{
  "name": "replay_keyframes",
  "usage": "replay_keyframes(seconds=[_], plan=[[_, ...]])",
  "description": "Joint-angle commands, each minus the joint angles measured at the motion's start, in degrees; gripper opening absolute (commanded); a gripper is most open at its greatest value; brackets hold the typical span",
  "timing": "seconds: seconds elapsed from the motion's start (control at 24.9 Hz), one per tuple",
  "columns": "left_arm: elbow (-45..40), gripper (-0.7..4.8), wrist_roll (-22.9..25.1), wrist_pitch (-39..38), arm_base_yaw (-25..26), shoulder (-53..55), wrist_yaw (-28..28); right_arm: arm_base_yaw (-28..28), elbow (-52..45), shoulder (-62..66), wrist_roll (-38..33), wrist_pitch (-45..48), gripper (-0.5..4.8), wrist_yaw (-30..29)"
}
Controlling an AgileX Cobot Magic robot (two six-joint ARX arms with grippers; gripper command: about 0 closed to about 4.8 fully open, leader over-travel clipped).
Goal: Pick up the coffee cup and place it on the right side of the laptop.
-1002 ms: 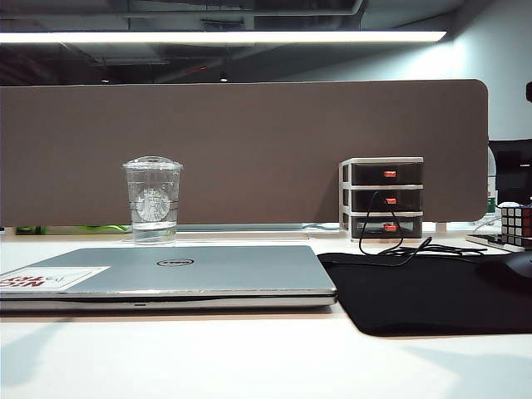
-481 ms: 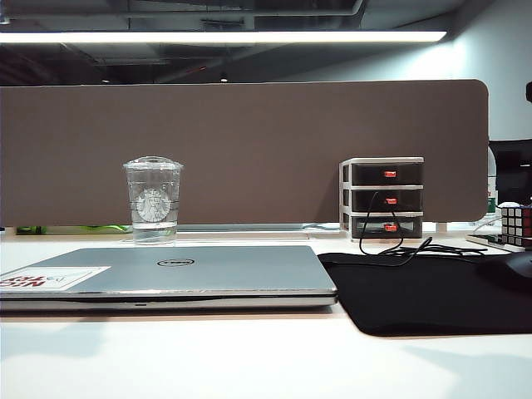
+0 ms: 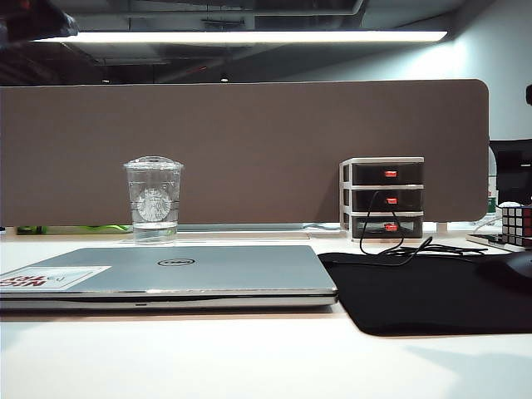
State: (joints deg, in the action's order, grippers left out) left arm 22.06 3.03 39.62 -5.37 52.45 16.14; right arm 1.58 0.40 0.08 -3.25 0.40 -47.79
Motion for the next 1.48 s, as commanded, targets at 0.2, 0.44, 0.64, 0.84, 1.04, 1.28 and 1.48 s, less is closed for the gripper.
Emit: replay_keyframes(seconds=[0.2, 0.44, 0.64, 0.84, 1.04, 1.28, 1.48], plan=[[5.6, 4.79, 0.0, 4.0, 6.9, 16.3, 16.0, -0.1, -0.4, 0.0, -0.1, -0.7, -0.01, -0.1], [7.1, 4.79, 0.1, 10.9, 9.2, 25.6, 12.6, -0.1, -0.4, -0.1, -0.1, -0.6, -0.01, 0.3], [7.1, 4.79, 2.5, 9.5, 8.9, 27.5, 7.1, -0.1, -0.4, 0.0, -0.1, -0.6, -0.01, 0.2], [8.9, 4.79, 6.3, 14.4, 10.1, 34.1, 14.8, -0.1, -0.4, 0.0, -0.2, -0.6, -0.01, 0.2], [15.5, 4.79, 5.6, 14.4, 10.5, 43.7, 21.7, -0.1, -0.4, 0.0, -0.2, -0.6, -0.01, 0.0], [26.7, 4.79, 1.8, 14.4, 10.5, 54.6, 24.3, 0.0, -0.4, -0.1, -0.2, -0.6, -0.01, -0.4], [35.3, 4.79, -0.5, 13.5, 10.5, 62.3, 26.2, 0.0, -0.4, 0.0, 0.0, -0.6, -0.01, -0.4]])
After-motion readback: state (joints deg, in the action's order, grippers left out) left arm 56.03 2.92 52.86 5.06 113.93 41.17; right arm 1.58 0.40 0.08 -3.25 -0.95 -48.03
